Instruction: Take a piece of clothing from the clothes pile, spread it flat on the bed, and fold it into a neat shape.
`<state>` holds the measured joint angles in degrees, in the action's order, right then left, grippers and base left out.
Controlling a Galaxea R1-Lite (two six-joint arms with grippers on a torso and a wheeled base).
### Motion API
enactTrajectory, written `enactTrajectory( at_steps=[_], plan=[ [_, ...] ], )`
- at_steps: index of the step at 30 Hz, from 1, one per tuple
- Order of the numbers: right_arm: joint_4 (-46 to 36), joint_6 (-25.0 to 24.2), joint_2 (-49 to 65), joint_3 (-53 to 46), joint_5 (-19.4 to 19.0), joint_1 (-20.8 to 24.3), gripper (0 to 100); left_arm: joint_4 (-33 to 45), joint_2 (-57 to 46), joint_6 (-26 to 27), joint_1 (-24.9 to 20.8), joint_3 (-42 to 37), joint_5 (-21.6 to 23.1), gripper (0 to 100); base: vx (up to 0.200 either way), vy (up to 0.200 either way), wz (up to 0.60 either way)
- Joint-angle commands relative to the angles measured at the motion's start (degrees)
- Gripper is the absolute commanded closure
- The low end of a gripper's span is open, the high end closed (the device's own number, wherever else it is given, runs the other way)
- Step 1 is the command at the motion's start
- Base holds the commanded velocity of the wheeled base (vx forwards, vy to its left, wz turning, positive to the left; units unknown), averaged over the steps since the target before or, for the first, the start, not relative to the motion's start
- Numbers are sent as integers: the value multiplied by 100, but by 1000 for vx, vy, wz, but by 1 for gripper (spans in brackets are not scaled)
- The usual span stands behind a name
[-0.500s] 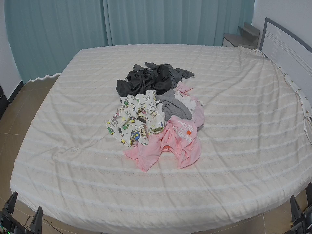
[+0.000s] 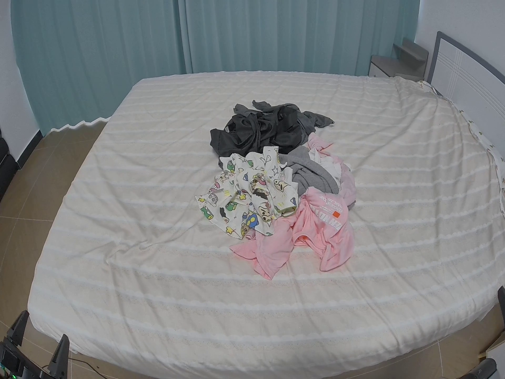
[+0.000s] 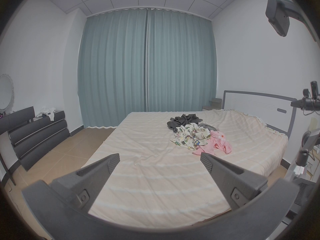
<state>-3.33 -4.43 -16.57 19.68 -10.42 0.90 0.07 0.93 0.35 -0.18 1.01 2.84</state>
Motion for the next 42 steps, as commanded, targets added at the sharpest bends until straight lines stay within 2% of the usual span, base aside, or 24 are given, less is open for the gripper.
enactTrajectory(
  at_steps=[1,4,10,12,15,17,18,19,23,25,29,30,31,37,42],
  plan=[
    [-1,-32,-1507,397,-575,94,0,1,-57,0,1,-84,-3,0,200,0,0],
    [43,-120,-2237,643,-918,420,0,-7,-57,26,1,-84,6,0,200,0,0],
    [394,-269,-3898,1030,-918,1307,0,10,-57,9,1,-84,-3,0,67,0,0],
    [834,-463,-4786,1240,-883,1632,0,10,-57,9,1,-84,-3,0,0,0,0],
    [1449,-902,-5867,1574,-698,1966,0,10,-57,0,1,-84,-3,0,0,0,0],
    [1941,-1386,-6746,1891,-469,2256,0,10,-57,9,1,-84,-3,0,0,0,0],
    [1985,-1421,-6807,1917,-452,2283,0,1,-57,9,1,-84,-3,0,0,0,0],
    [2504,-1913,-7607,2313,-153,2503,0,10,-57,9,1,-84,-3,0,0,0,0],
    [2934,-2352,-8750,3069,436,2652,0,10,-57,9,1,-84,-3,0,0,0,0],
    [2943,-2484,-9154,3394,594,2687,0,10,-57,9,1,-84,-3,0,0,0,0],
    [2961,-3099,-9839,4027,691,2740,0,10,-57,9,1,-84,-3,0,0,0,0],
    [2961,-3099,-9839,4027,691,2740,0,10,-57,9,1,-84,-3,0,0,0,0],
    [2961,-3398,-10147,4405,735,2678,0,1,-57,9,1,-84,-3,0,0,0,0],
    [2970,-3548,-10824,4941,787,2661,0,10,-57,9,1,-84,-3,0,0,0,0],
    [2952,-3521,-11351,5494,1253,2687,0,10,-57,9,1,-84,-12,0,0,0,0]
  ],
)
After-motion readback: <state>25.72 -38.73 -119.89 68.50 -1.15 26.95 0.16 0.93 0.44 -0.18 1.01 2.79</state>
